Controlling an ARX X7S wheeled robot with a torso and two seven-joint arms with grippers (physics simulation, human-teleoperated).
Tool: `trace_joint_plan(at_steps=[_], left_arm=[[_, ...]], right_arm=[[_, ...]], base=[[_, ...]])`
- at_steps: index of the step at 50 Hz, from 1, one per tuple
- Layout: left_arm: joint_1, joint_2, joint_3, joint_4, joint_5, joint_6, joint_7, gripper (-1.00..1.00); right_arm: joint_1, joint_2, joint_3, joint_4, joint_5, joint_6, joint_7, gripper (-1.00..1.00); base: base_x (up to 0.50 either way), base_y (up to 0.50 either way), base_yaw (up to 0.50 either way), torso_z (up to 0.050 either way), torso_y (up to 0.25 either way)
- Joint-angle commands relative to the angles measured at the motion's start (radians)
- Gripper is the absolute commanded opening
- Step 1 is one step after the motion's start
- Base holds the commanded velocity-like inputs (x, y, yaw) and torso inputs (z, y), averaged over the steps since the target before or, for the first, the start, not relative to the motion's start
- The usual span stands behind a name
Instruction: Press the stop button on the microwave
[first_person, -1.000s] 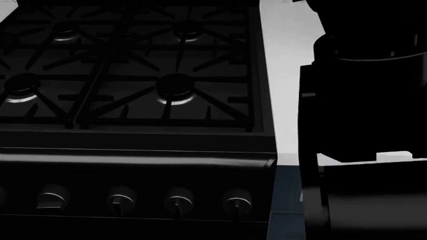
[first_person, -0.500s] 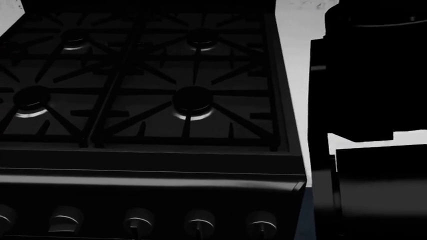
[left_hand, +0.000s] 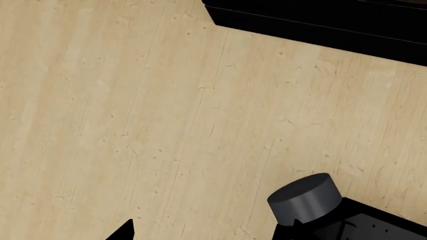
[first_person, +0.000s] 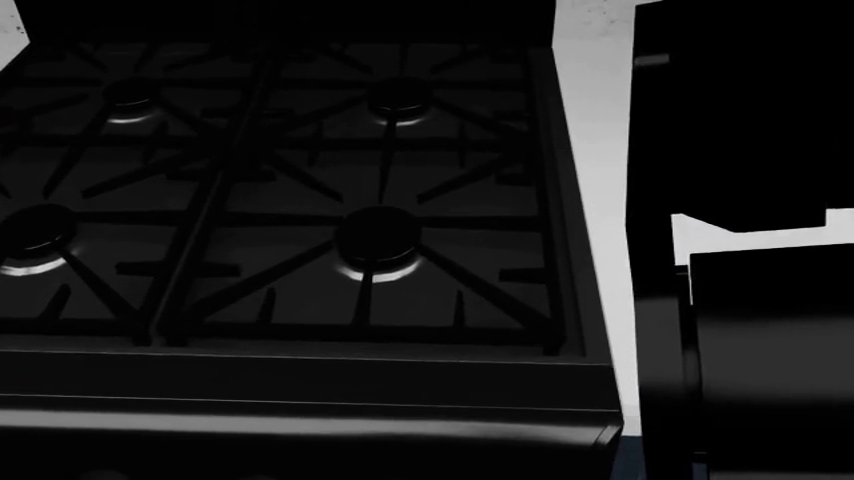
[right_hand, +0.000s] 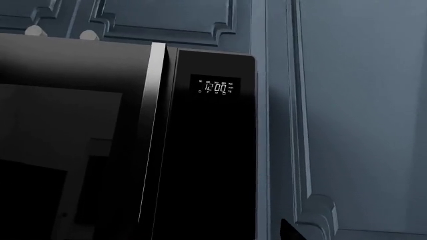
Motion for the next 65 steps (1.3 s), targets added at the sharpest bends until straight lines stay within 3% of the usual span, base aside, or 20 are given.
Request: trace_joint_plan(at_steps=[1,65], left_arm=[[-0.004,0.0,-0.002,0.0,0.001,-0.003,0.001,1.0],[-0.005,-0.002,0.018,0.0,0.001,-0.013,-0.005,1.0]], right_arm=[[-0.016,0.009,-0.02,-0.053,0.021,-0.033,0.004,1.0],[-0.057,0.046,-0.101,0.0,0.049,-0.066,0.031,1.0]], base=[[0.0,0.0,0.0,0.05,0.102],[0.1,0.0,0.0,0.05,0.102]])
